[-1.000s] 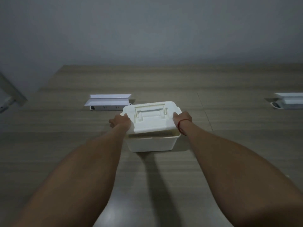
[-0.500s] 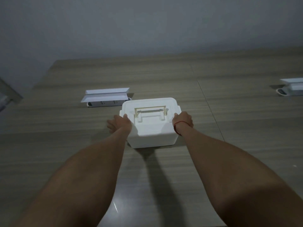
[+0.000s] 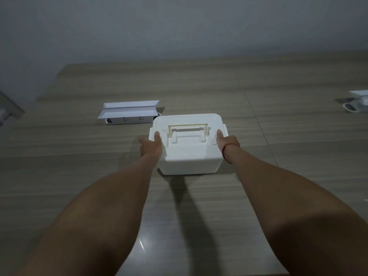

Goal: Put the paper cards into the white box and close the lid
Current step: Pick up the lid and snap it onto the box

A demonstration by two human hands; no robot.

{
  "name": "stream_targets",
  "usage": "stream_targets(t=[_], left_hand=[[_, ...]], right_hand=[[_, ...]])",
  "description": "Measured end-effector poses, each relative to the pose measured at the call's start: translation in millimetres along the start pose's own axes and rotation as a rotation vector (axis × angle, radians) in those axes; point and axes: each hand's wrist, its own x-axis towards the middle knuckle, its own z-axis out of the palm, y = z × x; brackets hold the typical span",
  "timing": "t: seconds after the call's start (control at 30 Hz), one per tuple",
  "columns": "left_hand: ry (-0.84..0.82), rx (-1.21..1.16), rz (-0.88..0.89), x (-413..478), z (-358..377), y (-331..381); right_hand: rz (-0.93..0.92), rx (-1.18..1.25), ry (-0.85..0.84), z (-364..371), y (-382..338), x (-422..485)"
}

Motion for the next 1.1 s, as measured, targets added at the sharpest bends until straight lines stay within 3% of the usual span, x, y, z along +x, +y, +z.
stream_targets(t=[0.13,0.27,0.43,0.5,0.6,0.77,1.1], left_hand=[[0.028,-0.018,-0.040,5,-2,-4],[0.121,0.099,0.034,7,-15,1],[0.153,-0.077,0.069,15,-14,2],[0.141,-0.088,0.088,9,-7,0],[0.137,-0.057,0.156,2,-2,-2],[0.194,0.001,0.249,-1,-3,4],[0.247,0.082,0.350,-3,3,1]], right_hand=[[0.099,0.204,-0.067,2,-4,8],[0.166,0.344,-0.154,18,19,67],[0.235,0.362,-0.167,48,70,171],[0.227,0.410,-0.158,44,68,156],[0.221,0.469,-0.089,19,26,56],[0.075,0.286,0.140,11,7,11],[-0.168,-0.015,0.319,27,11,12]])
